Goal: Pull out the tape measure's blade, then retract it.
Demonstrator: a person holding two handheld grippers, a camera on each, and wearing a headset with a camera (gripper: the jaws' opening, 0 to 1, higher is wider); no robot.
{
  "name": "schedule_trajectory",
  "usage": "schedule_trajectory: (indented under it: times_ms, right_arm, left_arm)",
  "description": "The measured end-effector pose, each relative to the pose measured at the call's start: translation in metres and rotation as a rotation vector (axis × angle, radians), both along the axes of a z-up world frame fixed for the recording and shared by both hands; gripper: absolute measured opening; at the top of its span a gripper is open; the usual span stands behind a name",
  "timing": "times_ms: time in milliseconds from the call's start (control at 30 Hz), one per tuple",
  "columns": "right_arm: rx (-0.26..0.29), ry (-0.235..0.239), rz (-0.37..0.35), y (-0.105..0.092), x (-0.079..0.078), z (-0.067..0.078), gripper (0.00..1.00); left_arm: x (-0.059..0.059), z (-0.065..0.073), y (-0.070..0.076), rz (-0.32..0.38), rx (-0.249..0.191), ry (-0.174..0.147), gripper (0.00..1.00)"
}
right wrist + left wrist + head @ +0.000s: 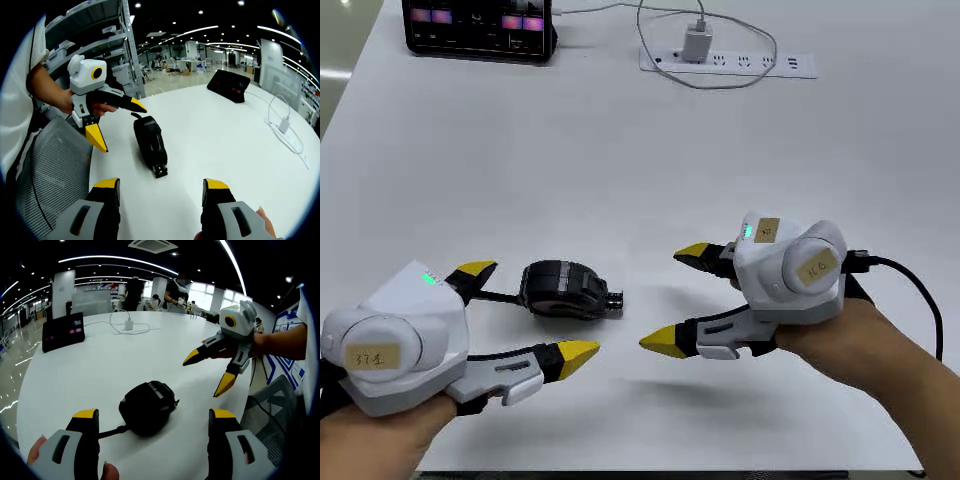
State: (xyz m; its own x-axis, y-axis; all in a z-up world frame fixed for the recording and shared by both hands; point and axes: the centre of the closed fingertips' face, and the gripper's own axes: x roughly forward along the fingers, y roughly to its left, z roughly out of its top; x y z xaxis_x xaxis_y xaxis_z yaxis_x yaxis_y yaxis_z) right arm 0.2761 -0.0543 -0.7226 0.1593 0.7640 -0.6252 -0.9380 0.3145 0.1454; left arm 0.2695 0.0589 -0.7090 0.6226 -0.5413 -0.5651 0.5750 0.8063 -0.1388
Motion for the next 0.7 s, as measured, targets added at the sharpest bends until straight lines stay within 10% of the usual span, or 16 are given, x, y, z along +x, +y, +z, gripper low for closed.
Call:
schedule_trajectory:
  times_ms: [700]
  right_arm:
    - [0.016,-0.027,-0.088,-0.033,-0.006,0.008,0.77]
  left_arm:
    - [-0.011,0.009,0.016,-0.047,0.012,-0.027,0.91]
